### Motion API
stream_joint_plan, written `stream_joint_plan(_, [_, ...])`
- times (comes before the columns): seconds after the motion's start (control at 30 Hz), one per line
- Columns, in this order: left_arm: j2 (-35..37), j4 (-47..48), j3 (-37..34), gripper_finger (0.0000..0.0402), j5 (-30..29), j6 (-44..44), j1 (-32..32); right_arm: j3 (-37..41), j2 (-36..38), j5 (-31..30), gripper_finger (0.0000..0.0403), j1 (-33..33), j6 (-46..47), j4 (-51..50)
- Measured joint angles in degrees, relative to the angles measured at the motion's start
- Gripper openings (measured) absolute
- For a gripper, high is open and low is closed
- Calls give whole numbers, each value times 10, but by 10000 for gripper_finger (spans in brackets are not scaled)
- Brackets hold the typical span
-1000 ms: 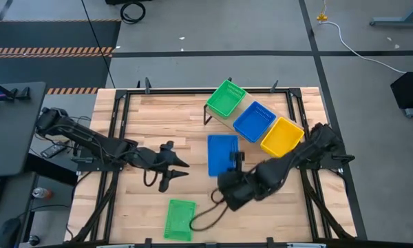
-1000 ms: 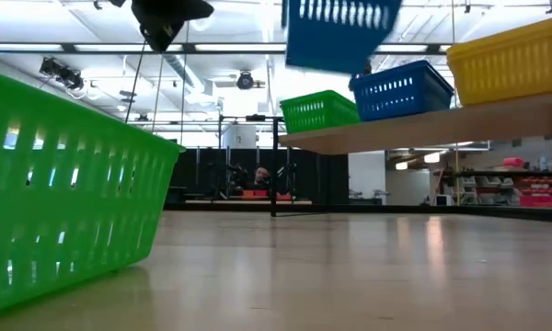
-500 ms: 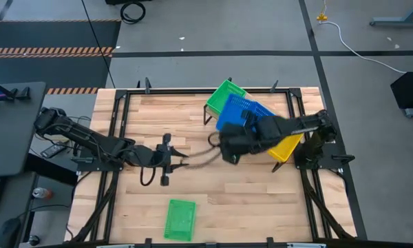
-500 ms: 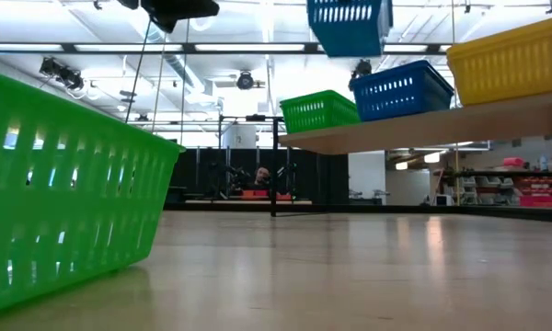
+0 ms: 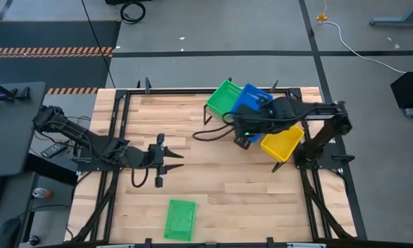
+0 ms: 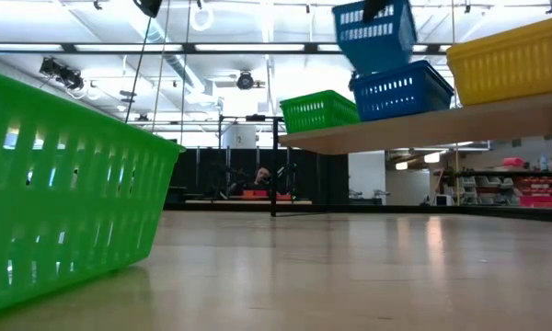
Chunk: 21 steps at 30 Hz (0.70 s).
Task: Stack baskets on shelf by color
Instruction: Stack the blue bin on top of the blue bins on the shelf
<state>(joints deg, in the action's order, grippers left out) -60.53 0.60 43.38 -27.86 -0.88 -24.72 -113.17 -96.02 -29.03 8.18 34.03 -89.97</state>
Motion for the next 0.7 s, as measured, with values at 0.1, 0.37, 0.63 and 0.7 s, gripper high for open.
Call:
stream_joint_plan(0.1, [0,0,0,128,0,0,-4,54,43,0,11,3,32,-1])
stream_joint_plan(0.37, [0,-5,0,128,0,-15,-2,211,123,3,11,9,78,43])
stream_joint_plan(0.63, [0,-6,0,128,0,-14,-2,238,144,32,11,13,69,107])
stream_joint_plan(0.7, [0,-6,0,128,0,-14,-2,238,142,37,11,16,69,117])
